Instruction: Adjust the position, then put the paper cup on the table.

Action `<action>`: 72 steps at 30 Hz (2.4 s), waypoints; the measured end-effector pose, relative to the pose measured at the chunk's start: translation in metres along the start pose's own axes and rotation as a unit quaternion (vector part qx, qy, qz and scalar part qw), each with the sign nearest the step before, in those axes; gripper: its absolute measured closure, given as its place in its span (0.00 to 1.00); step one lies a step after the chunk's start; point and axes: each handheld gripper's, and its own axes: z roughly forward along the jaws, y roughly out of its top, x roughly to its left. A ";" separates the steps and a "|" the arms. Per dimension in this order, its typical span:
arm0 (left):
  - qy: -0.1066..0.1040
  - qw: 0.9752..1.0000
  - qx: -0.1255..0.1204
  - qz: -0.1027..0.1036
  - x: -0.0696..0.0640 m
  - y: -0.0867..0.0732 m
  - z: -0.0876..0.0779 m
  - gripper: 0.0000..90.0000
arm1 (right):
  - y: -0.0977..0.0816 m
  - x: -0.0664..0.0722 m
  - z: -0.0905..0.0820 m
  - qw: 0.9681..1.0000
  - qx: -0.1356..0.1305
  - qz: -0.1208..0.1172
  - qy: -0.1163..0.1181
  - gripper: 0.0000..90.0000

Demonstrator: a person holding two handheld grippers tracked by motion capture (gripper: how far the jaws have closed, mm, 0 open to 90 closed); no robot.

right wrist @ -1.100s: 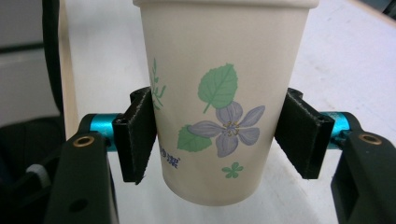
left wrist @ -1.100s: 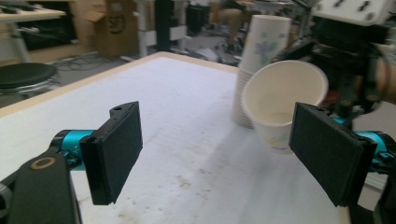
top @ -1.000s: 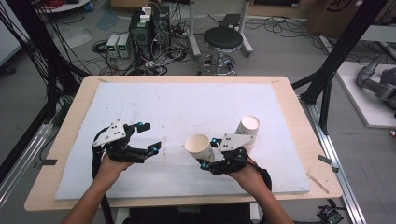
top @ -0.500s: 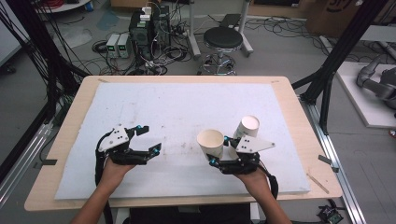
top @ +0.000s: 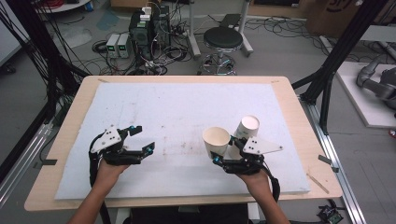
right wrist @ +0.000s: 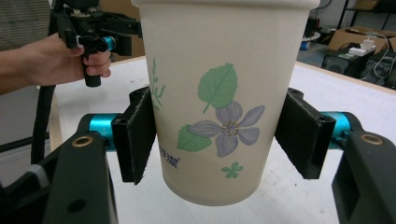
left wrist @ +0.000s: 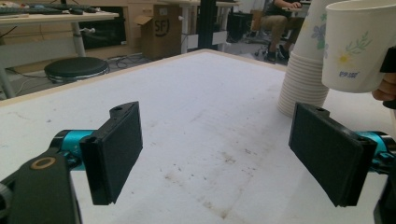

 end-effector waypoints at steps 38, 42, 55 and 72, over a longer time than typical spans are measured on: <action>0.016 1.000 0.006 -0.003 0.010 -0.003 -0.011 0.19 | 0.007 0.000 0.088 0.999 0.027 -0.012 -0.026 0.37; 0.020 1.000 0.013 0.002 0.011 -0.004 -0.011 0.19 | 0.004 -0.003 0.106 0.998 0.036 -0.001 -0.043 0.37; 0.019 1.000 0.022 0.003 0.011 -0.006 -0.010 0.20 | -0.008 -0.019 0.145 0.990 0.093 0.032 -0.097 0.37; 0.019 0.999 0.032 0.003 0.011 -0.008 -0.009 0.20 | -0.010 -0.019 0.145 0.977 0.185 0.011 -0.106 0.36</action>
